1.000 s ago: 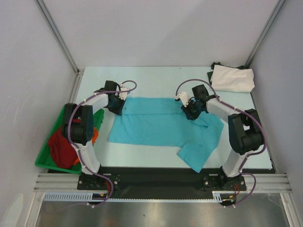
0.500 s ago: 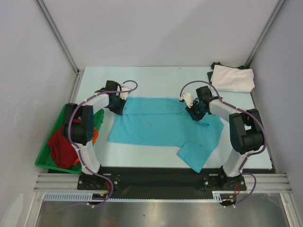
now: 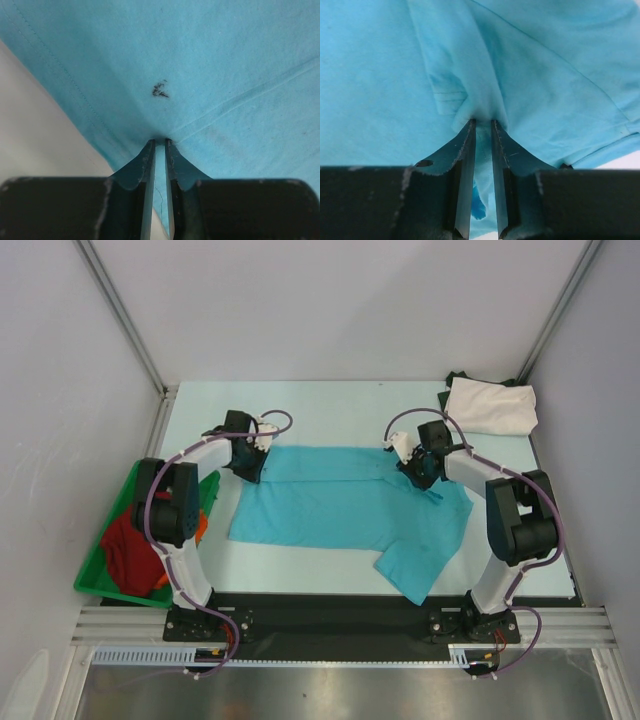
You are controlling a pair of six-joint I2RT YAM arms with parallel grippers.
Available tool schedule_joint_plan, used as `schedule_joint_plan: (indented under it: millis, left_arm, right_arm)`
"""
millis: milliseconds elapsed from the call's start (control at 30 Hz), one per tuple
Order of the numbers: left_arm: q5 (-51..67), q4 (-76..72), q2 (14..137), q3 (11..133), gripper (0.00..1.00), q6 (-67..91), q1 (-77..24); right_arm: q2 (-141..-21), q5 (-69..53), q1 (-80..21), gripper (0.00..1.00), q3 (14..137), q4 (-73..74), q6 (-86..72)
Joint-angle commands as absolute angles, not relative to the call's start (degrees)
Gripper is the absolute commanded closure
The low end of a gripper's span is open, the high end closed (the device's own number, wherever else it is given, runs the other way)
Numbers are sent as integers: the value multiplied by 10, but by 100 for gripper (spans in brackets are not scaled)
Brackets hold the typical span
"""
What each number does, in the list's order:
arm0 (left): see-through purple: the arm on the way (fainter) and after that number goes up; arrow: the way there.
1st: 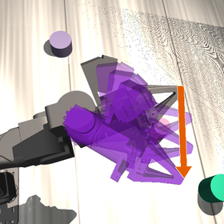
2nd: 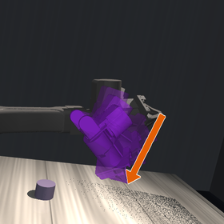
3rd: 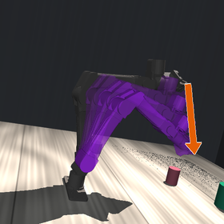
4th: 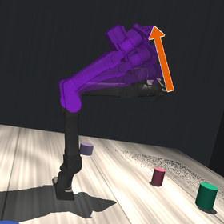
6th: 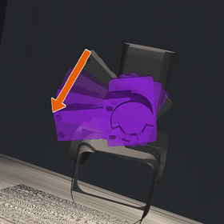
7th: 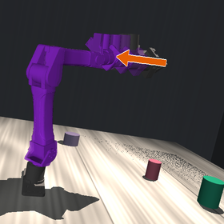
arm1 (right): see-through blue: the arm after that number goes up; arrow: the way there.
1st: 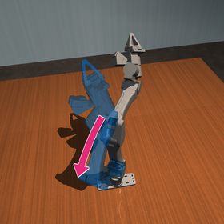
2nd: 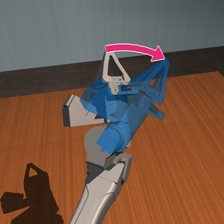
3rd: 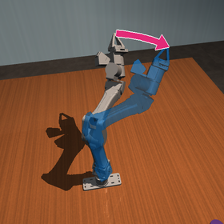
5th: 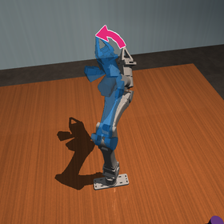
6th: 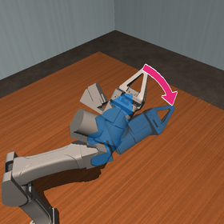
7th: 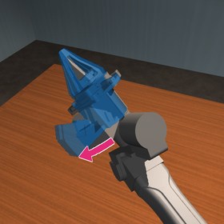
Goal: Fold and stack the t-shirts
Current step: Fold the tshirt
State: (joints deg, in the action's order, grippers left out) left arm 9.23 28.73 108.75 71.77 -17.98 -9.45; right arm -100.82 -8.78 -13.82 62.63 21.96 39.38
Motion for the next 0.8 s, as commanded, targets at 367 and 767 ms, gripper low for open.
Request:
schedule_joint_plan:
  millis: [367, 767]
  left_arm:
    - [92, 273, 1073, 730, 82, -170, -111]
    - [84, 272, 1073, 722, 80, -170, -114]
  right_arm:
    - [-940, -67, -116, 71, 628, 192, 425]
    - [-939, -177, -174, 62, 615, 278, 425]
